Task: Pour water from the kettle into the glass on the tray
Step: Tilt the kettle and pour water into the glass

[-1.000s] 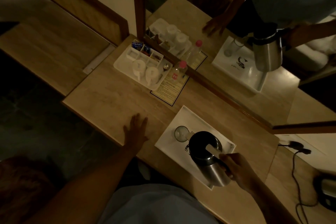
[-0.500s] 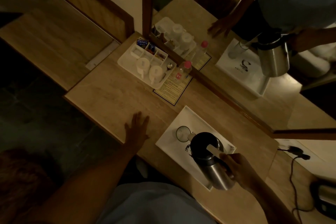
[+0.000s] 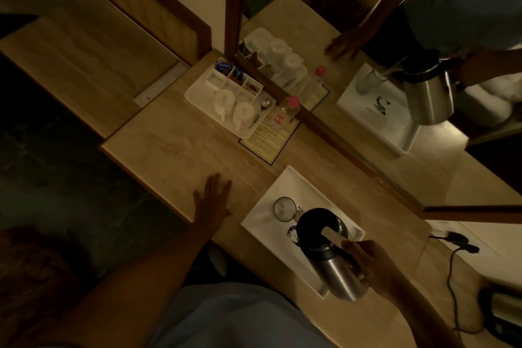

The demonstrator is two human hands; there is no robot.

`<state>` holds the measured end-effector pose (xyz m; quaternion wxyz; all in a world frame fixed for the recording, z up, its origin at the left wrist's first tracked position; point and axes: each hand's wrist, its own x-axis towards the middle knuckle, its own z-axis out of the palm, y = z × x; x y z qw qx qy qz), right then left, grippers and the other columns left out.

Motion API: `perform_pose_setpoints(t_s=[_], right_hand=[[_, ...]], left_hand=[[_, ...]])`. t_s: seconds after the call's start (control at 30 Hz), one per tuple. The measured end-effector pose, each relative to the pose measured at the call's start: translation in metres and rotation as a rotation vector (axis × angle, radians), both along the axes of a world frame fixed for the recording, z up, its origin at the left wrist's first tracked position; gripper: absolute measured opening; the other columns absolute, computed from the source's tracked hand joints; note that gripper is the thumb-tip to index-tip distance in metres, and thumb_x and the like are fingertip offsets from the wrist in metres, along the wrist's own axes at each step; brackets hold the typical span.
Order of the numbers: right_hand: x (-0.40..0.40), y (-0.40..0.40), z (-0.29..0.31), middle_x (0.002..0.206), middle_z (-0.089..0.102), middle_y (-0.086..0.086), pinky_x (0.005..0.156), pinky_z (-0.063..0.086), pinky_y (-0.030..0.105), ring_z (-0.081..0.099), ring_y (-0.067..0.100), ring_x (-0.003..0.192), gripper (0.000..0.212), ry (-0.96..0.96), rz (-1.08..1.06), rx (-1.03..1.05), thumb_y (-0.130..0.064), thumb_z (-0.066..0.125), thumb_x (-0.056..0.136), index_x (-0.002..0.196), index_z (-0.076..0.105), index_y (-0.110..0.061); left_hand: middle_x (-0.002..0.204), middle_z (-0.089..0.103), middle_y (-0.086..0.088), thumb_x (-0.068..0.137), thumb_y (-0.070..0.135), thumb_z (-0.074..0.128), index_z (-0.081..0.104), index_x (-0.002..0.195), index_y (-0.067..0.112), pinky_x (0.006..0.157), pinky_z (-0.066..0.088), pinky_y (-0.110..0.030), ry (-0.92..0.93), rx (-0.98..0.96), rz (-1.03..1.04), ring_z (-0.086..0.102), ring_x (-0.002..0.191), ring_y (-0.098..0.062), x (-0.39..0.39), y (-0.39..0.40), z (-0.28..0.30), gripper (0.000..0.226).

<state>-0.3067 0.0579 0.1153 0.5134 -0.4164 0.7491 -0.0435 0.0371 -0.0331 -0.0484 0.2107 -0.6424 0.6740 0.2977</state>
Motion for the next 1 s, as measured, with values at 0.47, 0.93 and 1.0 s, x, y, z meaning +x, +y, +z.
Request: perform_pose_setpoints(t_s=[0.47, 0.93, 1.0], right_hand=[[0.003, -0.005, 0.006, 0.048, 0.062, 0.001, 0.045, 0.043, 0.021, 0.056, 0.009, 0.041, 0.046, 0.031, -0.017, 0.061, -0.034, 0.053, 0.102, 0.069, 0.074, -0.008], [0.009, -0.012, 0.007, 0.043, 0.058, -0.002, 0.039, 0.038, 0.015, 0.051, 0.005, 0.035, 0.047, 0.014, -0.036, 0.086, -0.030, 0.053, 0.102, 0.061, 0.067, -0.011], [0.011, -0.013, 0.009, 0.042, 0.058, -0.002, 0.038, 0.037, 0.015, 0.049, 0.004, 0.033, 0.047, 0.012, -0.029, 0.089, -0.030, 0.053, 0.102, 0.062, 0.066, -0.010]], left_hand=[[0.176, -0.016, -0.009, 0.100, 0.047, 0.064, -0.001, 0.170, 0.032, 0.127, 0.020, -0.064, -0.013, -0.001, -0.007, -0.009, 0.166, -0.030, 0.001, 0.001, -0.001, 0.096], [0.176, -0.016, -0.009, 0.100, 0.047, 0.065, 0.000, 0.170, 0.032, 0.127, 0.020, -0.065, -0.010, -0.002, -0.004, -0.009, 0.166, -0.030, 0.002, 0.000, -0.002, 0.097], [0.176, -0.016, -0.009, 0.100, 0.046, 0.064, -0.001, 0.170, 0.032, 0.127, 0.020, -0.065, -0.011, 0.002, -0.004, -0.009, 0.166, -0.030, 0.002, 0.000, -0.002, 0.096]])
